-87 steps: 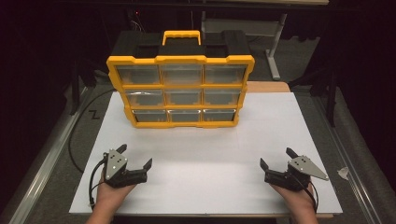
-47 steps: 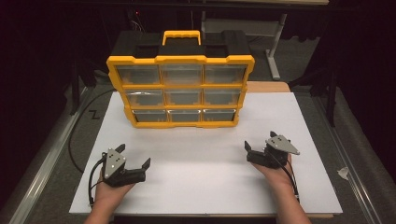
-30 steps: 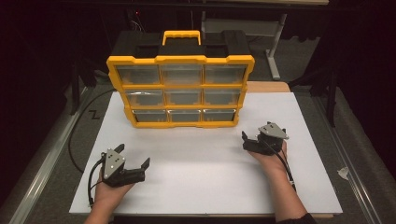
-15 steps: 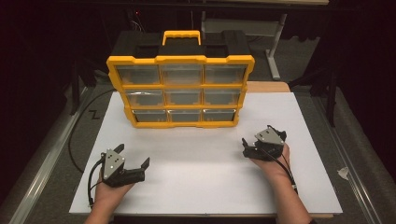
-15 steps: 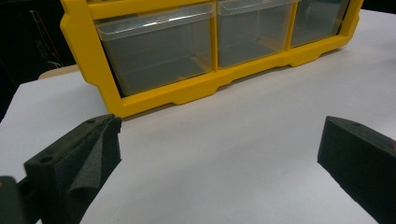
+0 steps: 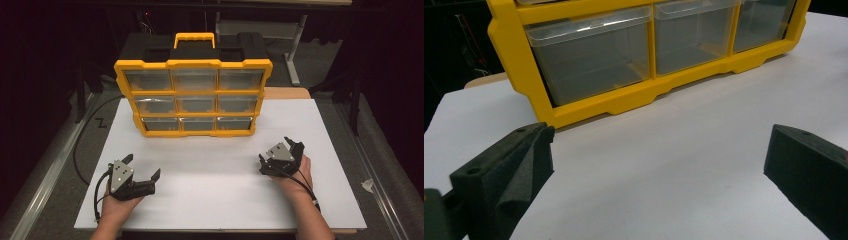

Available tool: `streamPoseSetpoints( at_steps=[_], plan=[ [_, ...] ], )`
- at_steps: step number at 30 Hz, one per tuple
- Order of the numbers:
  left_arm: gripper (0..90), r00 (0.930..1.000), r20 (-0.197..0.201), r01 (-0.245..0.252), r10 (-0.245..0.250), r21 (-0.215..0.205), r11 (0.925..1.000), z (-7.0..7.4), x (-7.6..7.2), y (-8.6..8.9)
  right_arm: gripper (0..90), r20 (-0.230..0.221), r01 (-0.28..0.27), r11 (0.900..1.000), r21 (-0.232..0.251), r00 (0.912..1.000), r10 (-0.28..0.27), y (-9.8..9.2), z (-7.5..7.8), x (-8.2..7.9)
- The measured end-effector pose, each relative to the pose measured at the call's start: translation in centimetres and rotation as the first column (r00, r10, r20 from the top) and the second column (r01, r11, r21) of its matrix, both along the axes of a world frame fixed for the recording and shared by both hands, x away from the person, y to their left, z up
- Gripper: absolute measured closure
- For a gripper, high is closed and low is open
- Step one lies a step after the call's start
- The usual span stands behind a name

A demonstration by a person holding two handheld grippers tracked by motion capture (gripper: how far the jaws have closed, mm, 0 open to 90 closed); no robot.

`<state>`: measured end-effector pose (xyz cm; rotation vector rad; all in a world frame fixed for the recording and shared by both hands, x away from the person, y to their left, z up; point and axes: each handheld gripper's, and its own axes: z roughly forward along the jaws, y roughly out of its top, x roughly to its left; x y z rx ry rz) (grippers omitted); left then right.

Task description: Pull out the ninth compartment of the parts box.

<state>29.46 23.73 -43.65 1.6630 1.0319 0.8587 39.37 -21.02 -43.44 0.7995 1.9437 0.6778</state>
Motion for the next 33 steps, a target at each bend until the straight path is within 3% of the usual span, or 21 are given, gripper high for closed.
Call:
streamPoseSetpoints(
  at_steps=[4,10,11,15,16,22,23,26,28,30,31,32,33],
  plan=[
    [0.3,1.0000,-0.003,-0.001,0.001,0.002,1.0000,0.0,0.0,0.0,1.4,0.013,-0.018,0.998,-0.055,0.9997,0.019,0.5,0.0,-0.2],
    [0.3,1.0000,-0.006,0.001,-0.001,0.005,1.0000,-0.1,0.1,-0.1,1.5,0.012,-0.029,0.996,-0.081,0.9995,0.030,0.6,0.0,-0.3],
    [0.3,1.0000,-0.006,0.001,-0.001,0.004,1.0000,-0.1,0.1,-0.1,1.5,0.017,-0.034,0.993,-0.114,0.9992,0.036,0.7,-0.1,-0.4],
    [0.3,1.0000,-0.007,0.002,-0.002,0.006,1.0000,-0.1,0.1,-0.1,1.5,0.028,-0.039,0.987,-0.156,0.9986,0.044,0.9,-0.1,-0.5],
    [0.3,1.0000,-0.007,0.001,-0.001,0.006,1.0000,-0.1,0.1,-0.1,1.6,0.038,-0.041,0.981,-0.190,0.9981,0.049,1.1,-0.1,-0.6],
    [0.3,1.0000,-0.005,0.001,0.000,0.004,1.0000,-0.1,0.1,0.0,1.7,0.061,-0.052,0.965,-0.258,0.9957,0.070,1.6,0.0,-1.0],
    [0.3,1.0000,-0.006,0.001,-0.001,0.003,1.0000,-0.1,0.1,0.0,1.8,0.068,-0.058,0.952,-0.300,0.9943,0.082,1.8,0.1,-1.2],
    [0.3,1.0000,-0.006,0.002,-0.002,0.005,1.0000,-0.1,0.1,0.0,1.9,0.077,-0.078,0.926,-0.369,0.9905,0.114,2.2,0.3,-1.4],
    [0.3,1.0000,-0.004,0.002,-0.002,0.002,1.0000,-0.1,0.0,0.0,1.9,0.085,-0.080,0.916,-0.393,0.9888,0.123,2.6,0.3,-1.6],
    [0.3,1.0000,-0.005,0.002,-0.002,0.002,1.0000,-0.1,0.0,0.0,1.9,0.092,-0.088,0.899,-0.429,0.9858,0.141,2.9,0.2,-1.8],
    [0.3,1.0000,-0.005,0.002,-0.002,0.002,1.0000,-0.1,0.0,0.0,1.9,0.092,-0.088,0.899,-0.429,0.9858,0.141,2.9,0.2,-1.8],
    [0.3,1.0000,-0.004,0.002,-0.002,0.002,1.0000,-0.1,0.1,0.0,1.9,0.100,-0.090,0.882,-0.462,0.9832,0.153,3.3,0.2,-2.0],
    [0.3,1.0000,-0.004,0.002,-0.002,0.002,1.0000,-0.1,0.1,0.0,1.9,0.100,-0.090,0.882,-0.462,0.9832,0.153,3.3,0.2,-2.0]
  ],
)
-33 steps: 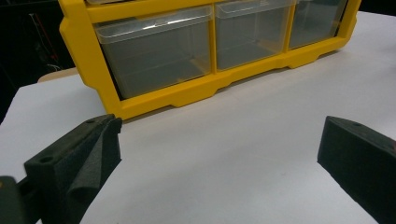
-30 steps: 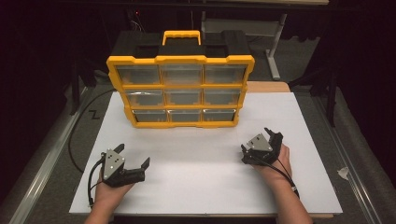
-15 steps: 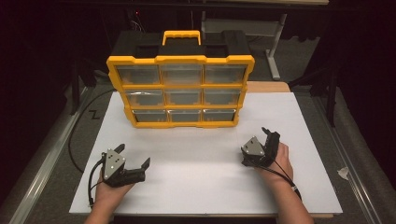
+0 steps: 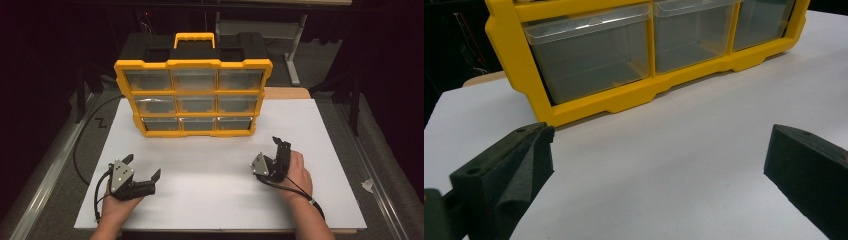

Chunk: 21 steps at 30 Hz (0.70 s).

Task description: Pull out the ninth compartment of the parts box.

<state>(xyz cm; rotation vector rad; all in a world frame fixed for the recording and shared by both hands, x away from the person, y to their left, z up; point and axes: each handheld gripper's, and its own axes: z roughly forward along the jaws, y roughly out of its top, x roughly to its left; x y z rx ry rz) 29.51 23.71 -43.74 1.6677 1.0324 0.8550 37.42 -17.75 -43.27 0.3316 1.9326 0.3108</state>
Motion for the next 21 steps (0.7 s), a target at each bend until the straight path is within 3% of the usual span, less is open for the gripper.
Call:
streamPoseSetpoints(
  at_steps=[1,5,8,14,21],
  plan=[
    [0.3,1.0000,0.000,0.000,0.000,0.000,1.0000,0.0,0.0,0.0,1.9,0.009,-0.008,0.999,-0.032,0.9999,0.008,0.3,-0.1,-0.2],
    [0.3,1.0000,0.000,0.001,-0.001,0.000,1.0000,0.0,0.0,0.0,1.9,0.016,-0.030,0.996,-0.079,0.9994,0.031,0.6,-0.2,-0.3],
    [0.3,1.0000,0.000,0.001,-0.001,-0.001,1.0000,0.0,0.0,0.0,2.0,0.028,-0.049,0.989,-0.140,0.9982,0.053,0.9,-0.3,-0.5],
    [0.3,1.0000,0.001,0.003,-0.003,0.002,1.0000,0.0,0.0,0.0,2.1,0.038,-0.064,0.982,-0.179,0.9967,0.072,1.2,-0.3,-0.7],
    [0.3,1.0000,-0.002,0.001,-0.001,0.002,1.0000,0.1,0.0,0.0,3.6,0.072,-0.086,0.959,-0.269,0.9915,0.109,2.0,-0.4,-1.2]
  ],
)
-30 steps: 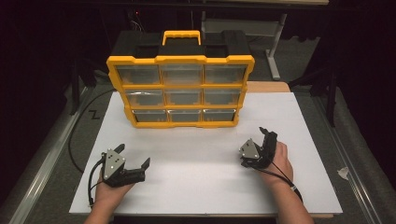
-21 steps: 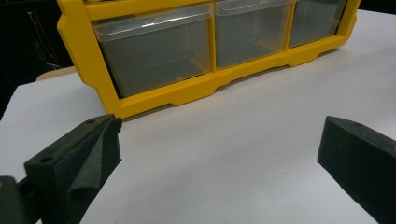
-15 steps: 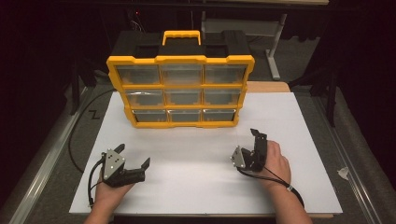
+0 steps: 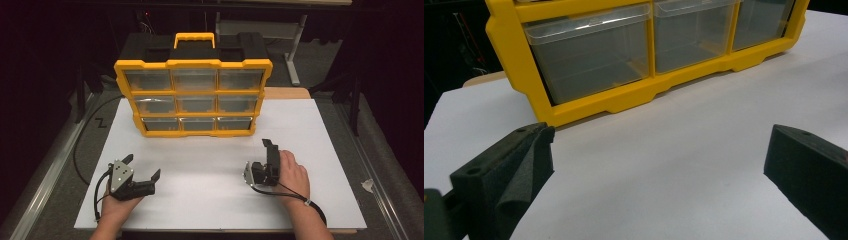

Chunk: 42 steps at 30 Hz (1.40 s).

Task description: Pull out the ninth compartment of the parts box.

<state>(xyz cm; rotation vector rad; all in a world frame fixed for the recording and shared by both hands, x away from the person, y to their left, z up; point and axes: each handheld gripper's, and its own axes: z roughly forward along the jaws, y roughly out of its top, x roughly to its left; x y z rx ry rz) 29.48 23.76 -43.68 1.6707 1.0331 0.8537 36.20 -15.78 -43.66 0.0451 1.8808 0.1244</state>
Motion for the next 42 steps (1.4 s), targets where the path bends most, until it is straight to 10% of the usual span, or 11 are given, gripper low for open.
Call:
streamPoseSetpoints(
  at_steps=[25,42],
  plan=[
    [0.3,1.0000,0.006,0.006,-0.006,-0.009,0.9999,0.3,0.0,0.4,17.5,0.112,-0.027,1.000,-0.007,0.9934,0.028,4.5,-0.2,0.0],
    [0.3,0.9994,0.023,0.024,-0.024,0.017,0.9996,0.2,-0.2,0.0,29.5,0.192,-0.009,1.000,0.010,0.9813,0.007,7.7,1.6,4.1]
  ],
)
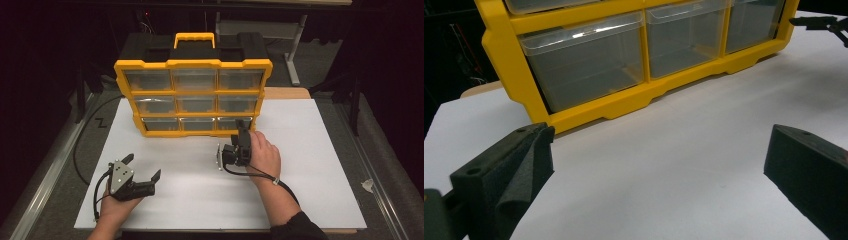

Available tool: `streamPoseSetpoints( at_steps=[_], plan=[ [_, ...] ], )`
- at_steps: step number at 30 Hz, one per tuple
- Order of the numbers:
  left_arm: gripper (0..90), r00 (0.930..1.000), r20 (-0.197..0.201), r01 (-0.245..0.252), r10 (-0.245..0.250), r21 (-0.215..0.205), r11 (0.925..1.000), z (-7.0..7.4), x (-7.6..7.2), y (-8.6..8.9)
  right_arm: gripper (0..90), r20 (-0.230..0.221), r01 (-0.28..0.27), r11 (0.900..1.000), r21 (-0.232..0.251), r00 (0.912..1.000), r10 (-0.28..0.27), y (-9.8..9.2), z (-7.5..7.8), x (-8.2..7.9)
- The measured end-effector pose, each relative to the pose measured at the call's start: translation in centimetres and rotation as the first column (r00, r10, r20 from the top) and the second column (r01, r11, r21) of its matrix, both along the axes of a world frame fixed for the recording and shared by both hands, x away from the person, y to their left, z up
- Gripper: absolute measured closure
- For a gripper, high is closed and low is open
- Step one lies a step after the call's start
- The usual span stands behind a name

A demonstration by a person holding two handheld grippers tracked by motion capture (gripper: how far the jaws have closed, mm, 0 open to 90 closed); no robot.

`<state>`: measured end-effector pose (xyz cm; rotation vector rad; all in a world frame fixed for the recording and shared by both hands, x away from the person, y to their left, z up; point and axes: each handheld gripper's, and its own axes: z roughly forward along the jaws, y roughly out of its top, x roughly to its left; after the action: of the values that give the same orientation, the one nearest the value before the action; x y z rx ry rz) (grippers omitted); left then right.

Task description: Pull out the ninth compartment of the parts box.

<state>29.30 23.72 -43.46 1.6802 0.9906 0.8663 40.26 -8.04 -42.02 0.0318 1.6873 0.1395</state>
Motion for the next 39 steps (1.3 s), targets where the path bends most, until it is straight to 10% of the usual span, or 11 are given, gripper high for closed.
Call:
streamPoseSetpoints(
  at_steps=[22,39],
  plan=[
    [0.3,1.0000,-0.003,0.002,-0.002,-0.010,1.0000,-0.1,0.2,0.1,65.9,0.009,0.025,0.999,-0.048,0.9997,-0.025,1.1,-0.4,3.2],
    [0.3,1.0000,-0.004,0.004,-0.004,-0.012,0.9999,-0.1,0.2,0.1,75.5,0.030,0.047,0.997,-0.065,0.9985,-0.045,1.1,-0.8,3.3]
  ],
)
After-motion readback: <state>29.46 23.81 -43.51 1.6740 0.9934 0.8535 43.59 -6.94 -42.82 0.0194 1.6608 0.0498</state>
